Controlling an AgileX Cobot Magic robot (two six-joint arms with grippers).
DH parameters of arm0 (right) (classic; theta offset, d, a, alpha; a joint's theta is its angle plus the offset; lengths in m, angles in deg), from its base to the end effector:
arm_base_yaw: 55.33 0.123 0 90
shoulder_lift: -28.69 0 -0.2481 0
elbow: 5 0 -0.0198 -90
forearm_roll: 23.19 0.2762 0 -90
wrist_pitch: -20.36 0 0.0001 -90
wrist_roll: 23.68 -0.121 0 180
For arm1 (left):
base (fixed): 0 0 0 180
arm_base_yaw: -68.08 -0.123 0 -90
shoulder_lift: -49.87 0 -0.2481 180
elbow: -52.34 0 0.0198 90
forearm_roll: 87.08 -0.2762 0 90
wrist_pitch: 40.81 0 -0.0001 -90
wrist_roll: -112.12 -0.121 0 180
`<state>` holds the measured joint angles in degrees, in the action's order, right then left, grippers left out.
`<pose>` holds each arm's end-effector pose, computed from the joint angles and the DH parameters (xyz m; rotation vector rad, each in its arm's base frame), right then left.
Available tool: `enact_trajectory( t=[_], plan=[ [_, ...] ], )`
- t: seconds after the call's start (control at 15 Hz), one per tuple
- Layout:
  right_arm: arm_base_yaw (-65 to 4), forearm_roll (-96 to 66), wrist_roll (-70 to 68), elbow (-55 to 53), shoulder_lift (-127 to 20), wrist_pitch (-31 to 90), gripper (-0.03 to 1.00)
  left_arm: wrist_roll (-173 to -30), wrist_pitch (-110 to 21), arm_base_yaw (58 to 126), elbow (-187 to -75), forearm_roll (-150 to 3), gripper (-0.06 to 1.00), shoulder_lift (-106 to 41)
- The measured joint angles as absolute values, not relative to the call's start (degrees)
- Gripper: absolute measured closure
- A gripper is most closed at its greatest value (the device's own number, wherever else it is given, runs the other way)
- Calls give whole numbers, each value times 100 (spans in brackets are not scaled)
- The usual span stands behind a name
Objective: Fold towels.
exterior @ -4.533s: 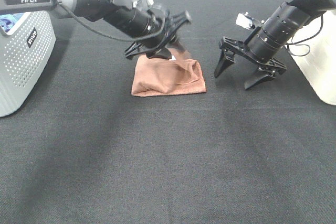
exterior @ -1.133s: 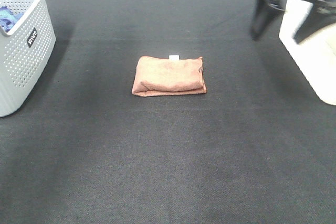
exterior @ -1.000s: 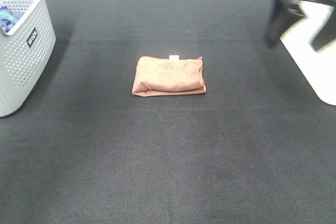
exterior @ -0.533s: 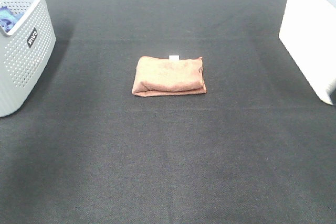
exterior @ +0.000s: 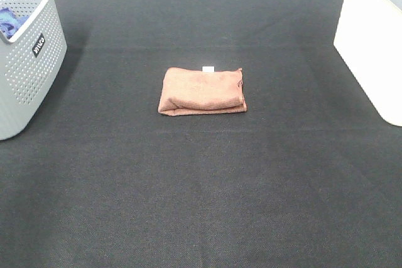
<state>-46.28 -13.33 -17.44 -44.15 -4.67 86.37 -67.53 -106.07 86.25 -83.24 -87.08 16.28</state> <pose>0.1252 0.0391 0.2722 -0.3085 2.3930 0.2445 0.1251 -0.0411 0.2400 0.3881 2.4754 -0.1338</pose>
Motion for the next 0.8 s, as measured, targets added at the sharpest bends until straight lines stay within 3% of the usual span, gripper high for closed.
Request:
enact_trajectory(
  t=[0.2,0.8],
  plan=[
    [-4628,-1333,-1417,-4661,-3,8522,16,-7097,-10194,8625,-8089,-8387,33,2425],
    [-4628,-1442,-1326,-5177,26,8184,16,-7607,-10143,8625,-8026,-8249,33,2470]
  ],
)
